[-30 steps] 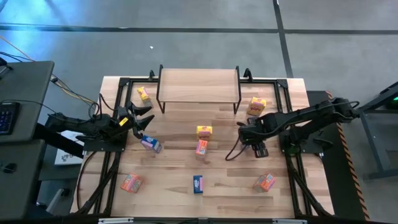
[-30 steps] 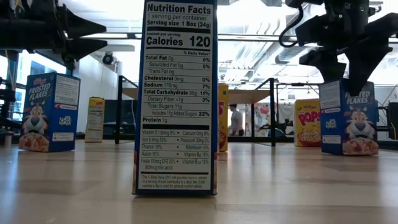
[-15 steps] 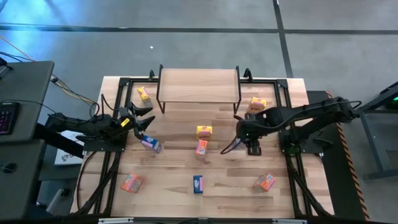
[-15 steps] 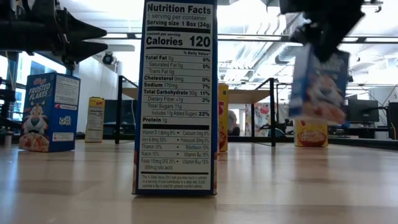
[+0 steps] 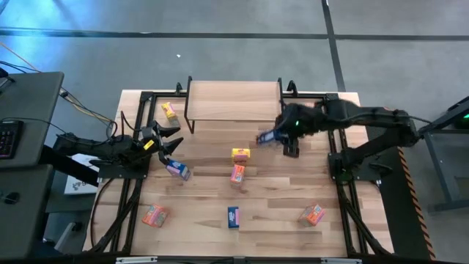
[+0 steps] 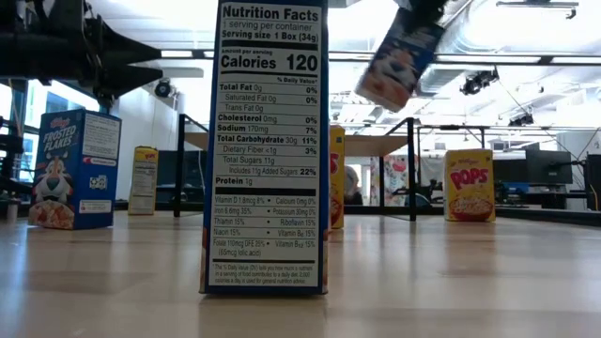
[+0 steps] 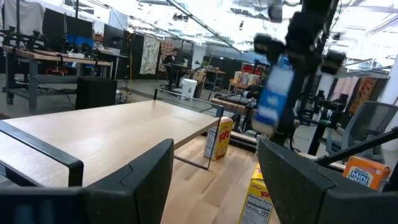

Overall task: Stack cereal on shelf
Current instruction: Put the top right blue cereal box on the shelf

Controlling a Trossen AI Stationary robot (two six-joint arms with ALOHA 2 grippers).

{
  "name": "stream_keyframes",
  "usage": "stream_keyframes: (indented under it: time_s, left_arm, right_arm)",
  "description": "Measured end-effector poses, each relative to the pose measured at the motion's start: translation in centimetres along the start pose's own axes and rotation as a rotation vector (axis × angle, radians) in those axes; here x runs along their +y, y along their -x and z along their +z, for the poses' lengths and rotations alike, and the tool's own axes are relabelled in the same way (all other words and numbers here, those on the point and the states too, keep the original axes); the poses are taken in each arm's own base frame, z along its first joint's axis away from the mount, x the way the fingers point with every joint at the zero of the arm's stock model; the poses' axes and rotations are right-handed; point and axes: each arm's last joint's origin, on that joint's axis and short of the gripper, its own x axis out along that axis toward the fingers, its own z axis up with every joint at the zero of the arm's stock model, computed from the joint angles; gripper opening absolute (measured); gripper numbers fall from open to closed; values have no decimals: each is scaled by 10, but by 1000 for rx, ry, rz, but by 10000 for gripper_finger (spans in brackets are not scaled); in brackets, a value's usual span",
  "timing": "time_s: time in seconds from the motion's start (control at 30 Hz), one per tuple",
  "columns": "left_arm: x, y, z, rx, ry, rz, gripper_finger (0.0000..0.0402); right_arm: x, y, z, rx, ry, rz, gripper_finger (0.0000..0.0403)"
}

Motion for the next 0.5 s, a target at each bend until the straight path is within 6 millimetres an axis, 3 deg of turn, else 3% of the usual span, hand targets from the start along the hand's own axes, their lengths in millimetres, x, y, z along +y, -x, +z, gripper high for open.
stream_keyframes:
  time_s: [0.5]
  left_arm:
    - [0, 0, -1, 13, -8, 2, 225]
  right_arm:
    - [-74, 62, 31, -263, 48, -343, 188]
